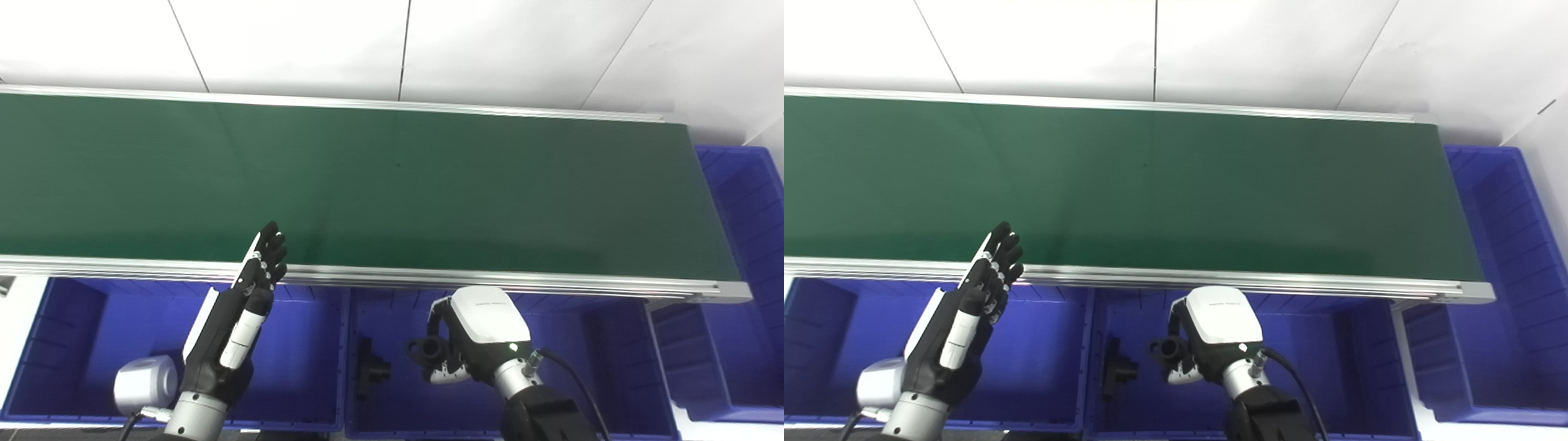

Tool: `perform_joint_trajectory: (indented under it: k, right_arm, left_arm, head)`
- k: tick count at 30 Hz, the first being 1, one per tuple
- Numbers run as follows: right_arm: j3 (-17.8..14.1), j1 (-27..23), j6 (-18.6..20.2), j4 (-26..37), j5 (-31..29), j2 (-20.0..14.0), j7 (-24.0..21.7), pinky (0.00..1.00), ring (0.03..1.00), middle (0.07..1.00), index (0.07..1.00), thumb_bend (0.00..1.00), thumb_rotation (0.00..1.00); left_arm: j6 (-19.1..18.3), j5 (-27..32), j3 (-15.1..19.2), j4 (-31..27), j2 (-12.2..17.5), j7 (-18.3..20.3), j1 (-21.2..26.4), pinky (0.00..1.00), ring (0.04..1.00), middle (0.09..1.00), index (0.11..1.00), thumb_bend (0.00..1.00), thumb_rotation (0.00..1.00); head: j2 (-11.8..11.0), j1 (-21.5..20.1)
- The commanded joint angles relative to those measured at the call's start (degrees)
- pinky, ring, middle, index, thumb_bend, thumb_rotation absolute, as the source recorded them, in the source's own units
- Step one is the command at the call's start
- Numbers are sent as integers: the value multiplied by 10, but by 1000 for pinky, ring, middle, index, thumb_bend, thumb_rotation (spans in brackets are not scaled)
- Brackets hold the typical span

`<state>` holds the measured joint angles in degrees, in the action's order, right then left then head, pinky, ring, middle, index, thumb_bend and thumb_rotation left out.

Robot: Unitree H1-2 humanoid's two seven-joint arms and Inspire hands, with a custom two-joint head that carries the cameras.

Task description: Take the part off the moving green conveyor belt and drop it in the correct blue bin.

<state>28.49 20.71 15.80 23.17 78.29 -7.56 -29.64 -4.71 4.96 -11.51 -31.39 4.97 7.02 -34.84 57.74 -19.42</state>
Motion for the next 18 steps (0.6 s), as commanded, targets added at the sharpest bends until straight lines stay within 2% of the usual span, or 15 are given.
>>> perform_joint_trajectory:
  k: [1, 2, 4, 5, 6, 7, 9, 10, 15, 18]
  right_arm:
    - [-5, -6, 8, 3, 20, 9, -29, 165, 235, 323, 488, 515, 162]
    - [-6, -6, 10, 2, 30, 10, -46, 171, 243, 336, 491, 516, 166]
    - [-5, -7, 6, 4, 54, 10, -76, 172, 247, 355, 678, 783, 409]
    - [-4, -7, 2, 6, 65, 10, -91, 209, 303, 421, 725, 872, 506]
    - [-6, -7, 2, 9, 70, 12, -105, 350, 490, 604, 757, 953, 577]
    - [-8, -7, 2, 14, 73, 15, -123, 371, 516, 628, 761, 963, 585]
    - [-14, -7, 4, 21, 76, 22, -150, 530, 669, 775, 801, 994, 662]
    - [-16, -7, 3, 25, 77, 25, -163, 555, 691, 796, 809, 998, 676]
    - [-28, -3, -1, 41, 65, 33, -191, 607, 756, 821, 854, 1000, 748]
    - [-38, 1, 1, 68, 55, 40, -223, 626, 771, 836, 872, 1000, 790]
  left_arm:
    - [4, 1, -1, -20, -2, 1, 0, 1000, 1000, 1000, 1000, 762, 865]
    - [5, 1, -1, -20, -2, 0, 0, 1000, 1000, 1000, 1000, 763, 865]
    - [4, 0, 0, -19, -3, -1, -1, 1000, 1000, 1000, 1000, 761, 862]
    - [3, -1, 0, -20, -3, -1, -1, 1000, 1000, 1000, 1000, 766, 864]
    - [2, -2, -1, -20, -3, -1, -1, 1000, 1000, 1000, 1000, 768, 867]
    - [2, -2, -1, -20, -3, 0, -1, 1000, 1000, 1000, 1000, 768, 867]
    - [1, -3, -2, -20, -3, 0, 0, 1000, 1000, 1000, 1000, 768, 869]
    - [1, -3, -2, -20, -2, 1, 0, 1000, 1000, 1000, 1000, 768, 869]
    - [1, -9, -3, -20, 0, 1, 0, 995, 1000, 1000, 1000, 767, 875]
    - [-2, -12, -6, -22, -1, 1, -1, 994, 1000, 1000, 1000, 768, 875]
  head:
    - [0, 1]
    - [0, 1]
    - [0, 1]
    - [0, 1]
    - [-1, 5]
    - [-1, 5]
    - [-1, 7]
    - [-2, 10]
    - [-2, 12]
    - [-3, 20]
